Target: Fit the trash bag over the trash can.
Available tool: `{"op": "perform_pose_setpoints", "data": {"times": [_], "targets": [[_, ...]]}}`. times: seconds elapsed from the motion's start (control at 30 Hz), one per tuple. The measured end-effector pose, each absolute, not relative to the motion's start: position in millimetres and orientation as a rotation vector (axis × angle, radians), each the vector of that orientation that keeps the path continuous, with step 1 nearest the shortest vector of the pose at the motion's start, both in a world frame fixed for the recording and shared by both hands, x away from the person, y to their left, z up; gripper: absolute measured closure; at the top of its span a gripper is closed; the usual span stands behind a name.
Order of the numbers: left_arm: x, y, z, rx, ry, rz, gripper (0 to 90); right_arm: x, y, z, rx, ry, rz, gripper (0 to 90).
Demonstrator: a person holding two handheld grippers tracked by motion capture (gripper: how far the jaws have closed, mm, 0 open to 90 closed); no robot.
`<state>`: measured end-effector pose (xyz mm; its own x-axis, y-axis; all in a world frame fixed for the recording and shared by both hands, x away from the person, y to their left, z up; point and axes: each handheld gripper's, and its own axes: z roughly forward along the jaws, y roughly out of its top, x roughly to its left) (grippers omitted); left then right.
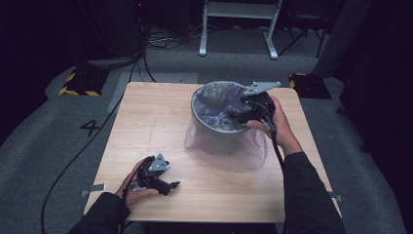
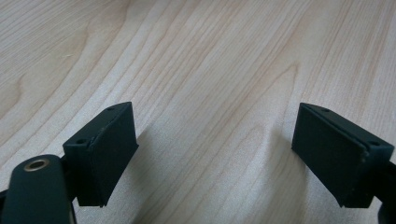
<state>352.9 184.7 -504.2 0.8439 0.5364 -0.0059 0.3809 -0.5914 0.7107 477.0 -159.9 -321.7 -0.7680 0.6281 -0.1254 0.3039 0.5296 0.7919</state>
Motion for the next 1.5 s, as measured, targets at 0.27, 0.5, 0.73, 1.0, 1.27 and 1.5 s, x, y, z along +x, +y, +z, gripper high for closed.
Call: {"op": "perform_pose_setpoints", "data": {"times": [0.27, 0.5, 0.73, 1.0, 1.27, 1.5], "targets": [[353, 185, -504, 2.273, 0.659, 0.266, 13.5, 488, -153, -327, 0.881, 2.465, 1.002, 23.4], [353, 184, -504, 2.274, 0.649, 0.256, 13.4, 489, -140, -327, 0.884, 2.469, 0.857, 21.8], [352, 185, -504, 2.28, 0.643, 0.256, 13.5, 446, -177, -307, 0.845, 2.228, 1.167, 21.3], [352, 185, -504, 2.281, 0.637, 0.256, 13.6, 369, -236, -331, 0.761, 2.137, 1.288, 19.8], [352, 185, -504, 2.281, 0.636, 0.258, 13.6, 343, -282, -420, 0.853, 2.225, 1.238, 19.6], [352, 185, -504, 2.281, 0.636, 0.257, 13.6, 344, -297, -469, 0.945, 2.322, 1.132, 19.4]]}}
